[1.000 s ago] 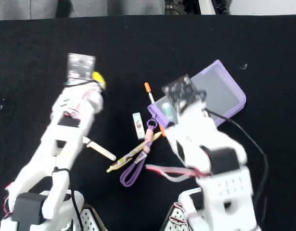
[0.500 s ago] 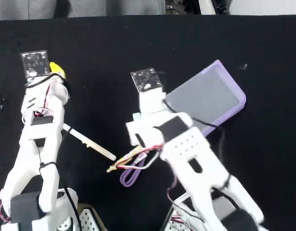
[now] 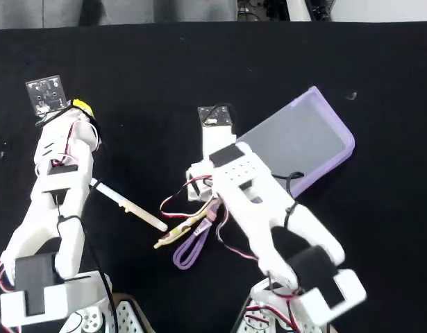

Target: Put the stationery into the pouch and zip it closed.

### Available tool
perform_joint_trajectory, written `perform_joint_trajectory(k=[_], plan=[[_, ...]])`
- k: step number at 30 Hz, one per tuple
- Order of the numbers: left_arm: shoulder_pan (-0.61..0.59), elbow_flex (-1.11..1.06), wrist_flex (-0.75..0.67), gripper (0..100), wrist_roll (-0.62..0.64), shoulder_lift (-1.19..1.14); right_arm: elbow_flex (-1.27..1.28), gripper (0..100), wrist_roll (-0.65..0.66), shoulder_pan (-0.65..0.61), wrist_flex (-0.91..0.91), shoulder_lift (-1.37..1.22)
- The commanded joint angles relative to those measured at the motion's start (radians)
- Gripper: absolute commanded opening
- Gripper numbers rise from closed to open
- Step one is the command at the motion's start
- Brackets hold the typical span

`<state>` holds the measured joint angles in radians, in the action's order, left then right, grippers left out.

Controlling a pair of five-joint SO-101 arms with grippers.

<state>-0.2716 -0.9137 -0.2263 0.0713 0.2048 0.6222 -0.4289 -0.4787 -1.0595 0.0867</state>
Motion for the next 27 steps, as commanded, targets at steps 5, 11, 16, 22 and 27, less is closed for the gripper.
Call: perform_joint_trajectory(k=[5,11,16,22,27], plan=[[-0.002,0.071,-0.021,3,0.012,-0.006,-0.056,21.1,-0.014,0.018,0.095,-0.093],[-0.002,0.071,-0.021,3,0.012,-0.008,-0.091,12.2,-0.012,0.023,0.103,-0.122],[-0.001,0.071,-0.021,3,0.012,-0.009,-0.09,3.7,-0.005,0.023,0.101,-0.122],[0.007,0.071,-0.021,3,0.012,-0.009,-0.116,1.2,0.117,0.025,0.018,-0.116],[0.058,0.062,-0.021,3,0.006,-0.011,-0.159,1.2,0.239,0.1,-0.095,-0.061]])
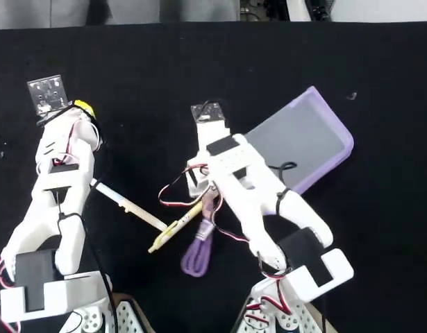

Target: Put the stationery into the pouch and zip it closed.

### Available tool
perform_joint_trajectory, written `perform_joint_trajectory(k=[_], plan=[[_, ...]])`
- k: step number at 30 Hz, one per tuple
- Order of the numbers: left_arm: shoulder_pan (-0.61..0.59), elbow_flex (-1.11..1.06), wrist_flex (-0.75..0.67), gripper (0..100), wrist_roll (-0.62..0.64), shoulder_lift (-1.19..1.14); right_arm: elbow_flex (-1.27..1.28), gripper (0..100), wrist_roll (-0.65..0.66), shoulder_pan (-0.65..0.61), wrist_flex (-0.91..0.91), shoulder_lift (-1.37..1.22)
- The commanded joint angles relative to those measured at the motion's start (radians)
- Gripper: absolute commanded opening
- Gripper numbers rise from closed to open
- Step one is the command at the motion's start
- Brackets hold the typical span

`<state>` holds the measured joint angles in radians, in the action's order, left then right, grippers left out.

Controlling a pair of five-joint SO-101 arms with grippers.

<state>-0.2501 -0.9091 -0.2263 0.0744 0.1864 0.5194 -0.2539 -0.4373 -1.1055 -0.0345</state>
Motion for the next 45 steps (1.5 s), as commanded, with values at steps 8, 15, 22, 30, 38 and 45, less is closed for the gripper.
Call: perform_joint_trajectory(k=[8,15,22,30,38,45], plan=[[0.085,0.056,-0.017,3,0.003,0.008,-0.065,1.2,0.308,0.227,-0.166,0.26],[0.183,0.028,-0.015,3,0.003,0.015,-0.064,1.2,0.459,0.281,-0.275,0.449],[0.297,-0.001,-0.018,3,0.003,0.018,0.024,1.1,0.5,0.278,-0.29,0.651],[0.463,-0.031,-0.015,9,0.003,0.018,0.111,1.1,0.559,0.276,-0.272,0.82],[0.601,-0.061,-0.021,23,0.009,0.02,0.105,1.1,0.562,0.276,-0.278,0.834],[0.723,-0.064,-0.021,23,0.003,0.02,0.104,1.1,0.562,0.278,-0.278,0.835]])
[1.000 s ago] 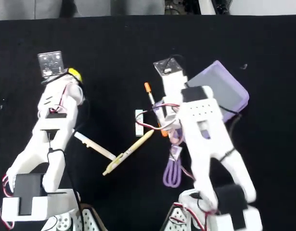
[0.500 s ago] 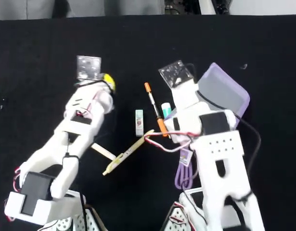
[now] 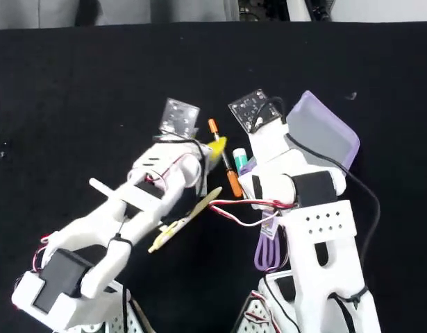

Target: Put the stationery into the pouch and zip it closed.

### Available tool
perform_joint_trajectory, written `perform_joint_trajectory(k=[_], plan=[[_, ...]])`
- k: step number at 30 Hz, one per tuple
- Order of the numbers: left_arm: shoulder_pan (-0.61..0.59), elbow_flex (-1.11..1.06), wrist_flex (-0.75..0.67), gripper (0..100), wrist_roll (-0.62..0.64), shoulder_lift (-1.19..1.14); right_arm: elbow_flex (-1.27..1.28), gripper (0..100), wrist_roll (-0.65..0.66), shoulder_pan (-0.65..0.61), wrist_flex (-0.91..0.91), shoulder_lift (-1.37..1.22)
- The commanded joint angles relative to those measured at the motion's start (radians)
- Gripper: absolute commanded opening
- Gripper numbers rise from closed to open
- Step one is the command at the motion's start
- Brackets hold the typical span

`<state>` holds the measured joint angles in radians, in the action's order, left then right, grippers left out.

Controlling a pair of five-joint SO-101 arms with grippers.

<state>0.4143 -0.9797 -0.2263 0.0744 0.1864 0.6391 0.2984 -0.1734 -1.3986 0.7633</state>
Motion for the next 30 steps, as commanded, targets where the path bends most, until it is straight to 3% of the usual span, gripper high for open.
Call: perform_joint_trajectory(k=[1,8,19,25,30], plan=[[0.068,0.007,-0.021,23,0.003,0.02,-0.016,1.1,0.009,0.014,0.015,0.038],[0.059,-0.033,-0.017,23,0.003,0.058,-0.016,1.1,0.009,0.017,0.021,0.033],[0.096,-0.291,-0.014,23,0.003,0.489,-0.016,1.1,0.009,0.017,0.023,0.033],[0.137,-0.314,-0.011,23,0.003,0.502,-0.016,1.1,0.009,0.017,0.023,0.033],[0.137,-0.269,0.1,23,0.003,0.502,-0.016,1.1,0.009,0.017,0.023,0.033]])
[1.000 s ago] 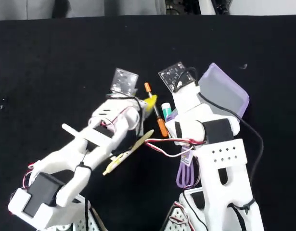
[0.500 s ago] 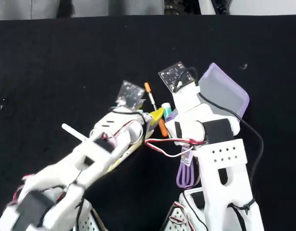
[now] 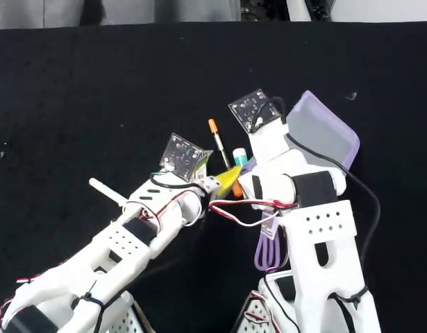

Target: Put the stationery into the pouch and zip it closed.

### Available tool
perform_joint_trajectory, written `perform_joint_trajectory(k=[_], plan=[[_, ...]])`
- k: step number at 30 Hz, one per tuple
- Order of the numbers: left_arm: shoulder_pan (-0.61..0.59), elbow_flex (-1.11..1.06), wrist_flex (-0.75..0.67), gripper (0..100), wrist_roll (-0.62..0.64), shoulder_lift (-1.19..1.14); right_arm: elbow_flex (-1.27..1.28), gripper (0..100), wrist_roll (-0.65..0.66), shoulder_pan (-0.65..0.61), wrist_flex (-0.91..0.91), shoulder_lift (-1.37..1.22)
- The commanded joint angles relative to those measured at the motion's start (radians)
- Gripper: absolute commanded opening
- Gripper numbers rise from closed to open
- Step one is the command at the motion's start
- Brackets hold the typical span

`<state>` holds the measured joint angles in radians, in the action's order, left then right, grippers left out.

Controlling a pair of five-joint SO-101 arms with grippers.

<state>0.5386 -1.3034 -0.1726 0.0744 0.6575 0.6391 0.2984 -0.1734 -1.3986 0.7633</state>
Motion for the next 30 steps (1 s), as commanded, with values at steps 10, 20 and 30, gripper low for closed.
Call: perform_joint_trajectory(k=[10,20,30], plan=[[0.013,0.07,0.06,23,0.003,0.029,-0.016,1.1,0.009,0.017,0.023,0.033],[0.087,0.093,0.06,23,0.002,0.029,-0.016,1.1,0.009,0.017,0.021,0.038],[0.018,0.271,0.06,23,0.002,-0.272,-0.016,1.1,0.009,0.017,0.015,0.038]])
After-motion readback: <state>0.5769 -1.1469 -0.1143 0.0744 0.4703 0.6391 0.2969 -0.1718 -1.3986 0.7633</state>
